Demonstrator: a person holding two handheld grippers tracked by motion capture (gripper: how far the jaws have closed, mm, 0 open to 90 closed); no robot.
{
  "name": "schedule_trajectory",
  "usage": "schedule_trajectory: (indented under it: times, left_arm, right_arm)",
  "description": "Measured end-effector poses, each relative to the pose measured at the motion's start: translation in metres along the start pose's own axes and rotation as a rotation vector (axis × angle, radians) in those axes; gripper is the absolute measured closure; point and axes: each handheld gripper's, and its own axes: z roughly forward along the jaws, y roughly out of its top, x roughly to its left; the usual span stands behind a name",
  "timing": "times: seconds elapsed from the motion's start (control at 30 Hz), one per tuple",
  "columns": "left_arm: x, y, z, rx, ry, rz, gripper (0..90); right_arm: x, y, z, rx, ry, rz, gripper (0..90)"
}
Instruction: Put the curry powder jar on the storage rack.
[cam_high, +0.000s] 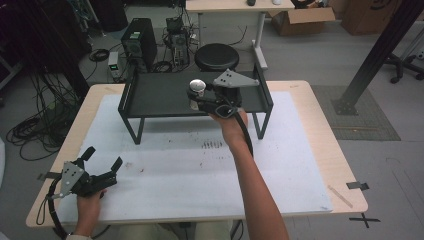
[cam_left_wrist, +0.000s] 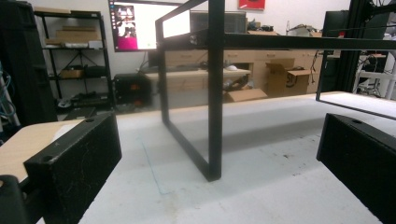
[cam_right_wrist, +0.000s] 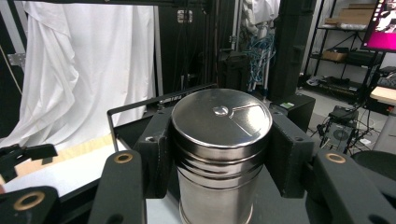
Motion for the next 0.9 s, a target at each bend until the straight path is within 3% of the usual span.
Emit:
schedule_trajectory:
  times: [0.37, 0.9]
  left_arm:
    - [0.000, 0.000, 0.000, 0.003, 0.000, 0.001, 0.2]
    - [0.000, 0.000, 0.000, 0.003, -0.001, -0.002, 0.2]
  right_arm:
    - [-0.010, 0.007, 0.032, 0.003, -0.003, 0.003, 48.9]
    - [-0.024, 0.007, 0.082, 0.062, -0.025, 0.023, 48.9]
